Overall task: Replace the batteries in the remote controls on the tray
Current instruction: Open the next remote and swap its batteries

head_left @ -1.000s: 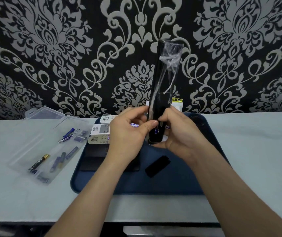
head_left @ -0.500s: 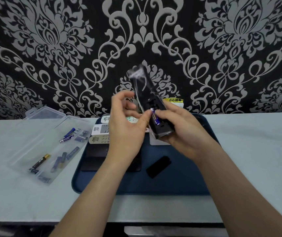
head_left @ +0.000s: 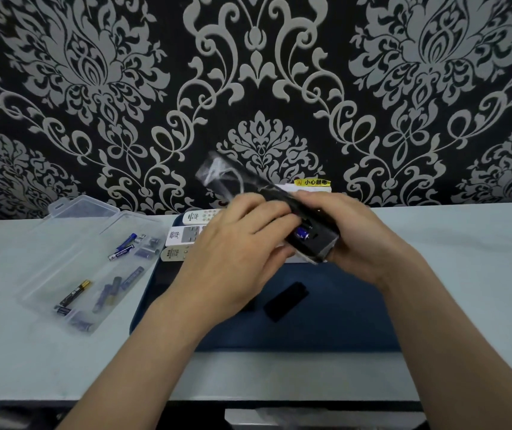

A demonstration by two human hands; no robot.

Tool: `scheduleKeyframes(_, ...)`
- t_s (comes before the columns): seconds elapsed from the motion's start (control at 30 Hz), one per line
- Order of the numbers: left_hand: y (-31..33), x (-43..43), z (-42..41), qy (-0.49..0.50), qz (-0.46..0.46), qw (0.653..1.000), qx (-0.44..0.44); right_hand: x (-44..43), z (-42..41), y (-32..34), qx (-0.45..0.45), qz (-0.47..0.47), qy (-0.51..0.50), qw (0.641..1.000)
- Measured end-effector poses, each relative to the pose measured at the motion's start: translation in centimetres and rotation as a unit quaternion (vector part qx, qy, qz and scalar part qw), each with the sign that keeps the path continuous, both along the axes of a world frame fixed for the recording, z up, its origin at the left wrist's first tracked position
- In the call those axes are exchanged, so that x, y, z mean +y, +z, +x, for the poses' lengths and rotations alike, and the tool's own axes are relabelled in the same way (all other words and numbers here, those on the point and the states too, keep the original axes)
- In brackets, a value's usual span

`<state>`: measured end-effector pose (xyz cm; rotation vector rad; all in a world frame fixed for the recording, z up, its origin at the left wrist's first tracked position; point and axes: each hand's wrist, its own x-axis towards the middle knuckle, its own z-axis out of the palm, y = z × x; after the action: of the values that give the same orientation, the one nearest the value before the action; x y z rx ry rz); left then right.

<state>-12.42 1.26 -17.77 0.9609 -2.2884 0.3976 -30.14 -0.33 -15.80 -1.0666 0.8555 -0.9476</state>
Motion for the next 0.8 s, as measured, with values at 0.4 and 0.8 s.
scheduleKeyframes(0.4, -0.1, -0.1, 0.8, -0.014, 0.009, 0.997, 0.072, 0.0, 1.5, -0.4, 0.024, -0.01, 0.042, 0.999)
scheduleKeyframes(0.8, 0.5, 1.3, 0.1, 0.057, 0.042, 0.972, 0.223, -0.1, 2.0, -0.3, -0.024, 0.003, 0.037, 0.999)
